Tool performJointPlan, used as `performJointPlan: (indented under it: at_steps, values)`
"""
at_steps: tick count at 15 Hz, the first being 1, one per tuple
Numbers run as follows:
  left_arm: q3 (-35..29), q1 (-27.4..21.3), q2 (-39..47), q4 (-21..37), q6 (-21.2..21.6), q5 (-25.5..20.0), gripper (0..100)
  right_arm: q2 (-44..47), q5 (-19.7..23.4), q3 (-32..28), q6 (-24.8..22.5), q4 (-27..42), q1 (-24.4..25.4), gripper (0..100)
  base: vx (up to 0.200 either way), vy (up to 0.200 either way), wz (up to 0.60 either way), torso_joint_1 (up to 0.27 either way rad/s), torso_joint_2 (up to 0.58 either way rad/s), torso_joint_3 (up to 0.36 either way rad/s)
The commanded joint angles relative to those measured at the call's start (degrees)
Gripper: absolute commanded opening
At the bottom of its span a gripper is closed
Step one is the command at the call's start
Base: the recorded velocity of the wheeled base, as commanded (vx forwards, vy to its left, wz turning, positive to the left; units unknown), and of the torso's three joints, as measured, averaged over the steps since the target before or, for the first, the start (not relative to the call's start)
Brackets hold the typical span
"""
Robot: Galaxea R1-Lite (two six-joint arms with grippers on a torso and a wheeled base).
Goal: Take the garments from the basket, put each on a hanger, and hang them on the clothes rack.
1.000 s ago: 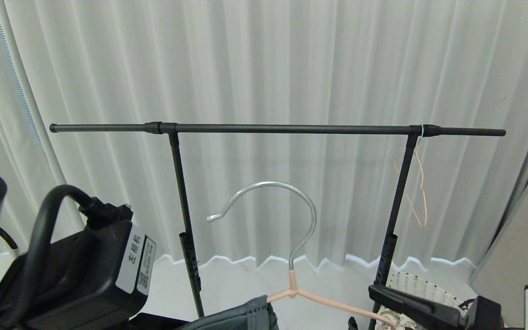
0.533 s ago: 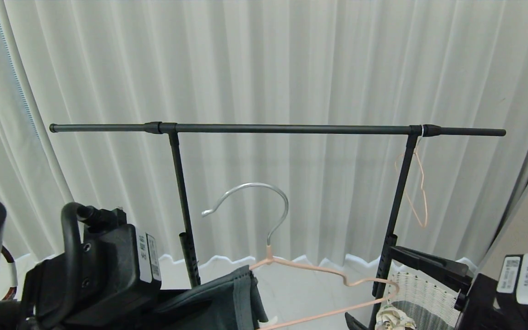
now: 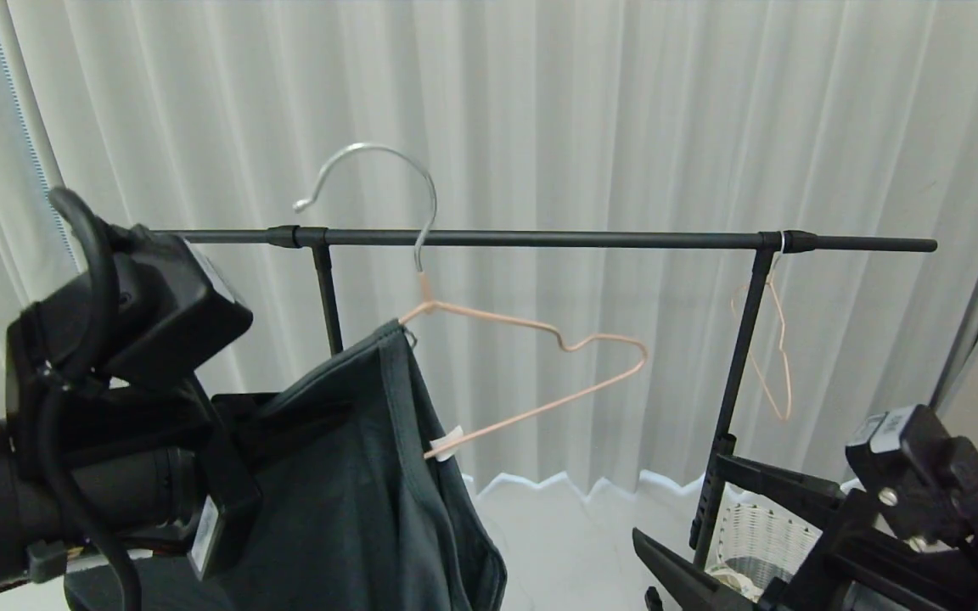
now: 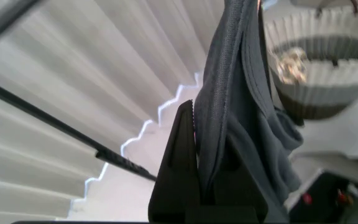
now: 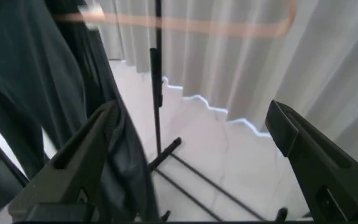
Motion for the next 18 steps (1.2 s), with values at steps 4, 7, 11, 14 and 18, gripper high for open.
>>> performJointPlan:
  at_steps: [4,7,11,14,18]
  values:
    - [-4.5,0.2,1.3,0.0,-1.0,-0.2,0,10.8,0.5,-11.0,5.9,6.9,-0.9,100,0.000,0.000,0.00,0.000,0.00,0.000]
    - [-4.7,-0.7,1.1,-0.1,-1.1,-0.3,0,16.6,1.7,-14.1,5.9,7.0,-0.9,100,0.000,0.000,0.00,0.000,0.00,0.000]
    - [-5.6,-2.4,1.3,-0.1,-1.2,-0.3,0,23.6,1.7,-18.2,5.9,7.0,0.8,100,0.000,0.000,0.00,0.000,0.00,0.000]
    - [-5.6,-3.7,1.2,-0.1,-1.2,-0.3,0,25.3,1.6,-18.3,5.9,7.0,1.8,100,0.000,0.000,0.00,0.000,0.00,0.000]
    - [-4.6,-3.7,0.5,-0.1,-1.2,-0.1,0,25.1,0.5,-17.1,5.8,12.8,0.3,100,0.000,0.000,0.00,0.000,0.00,0.000]
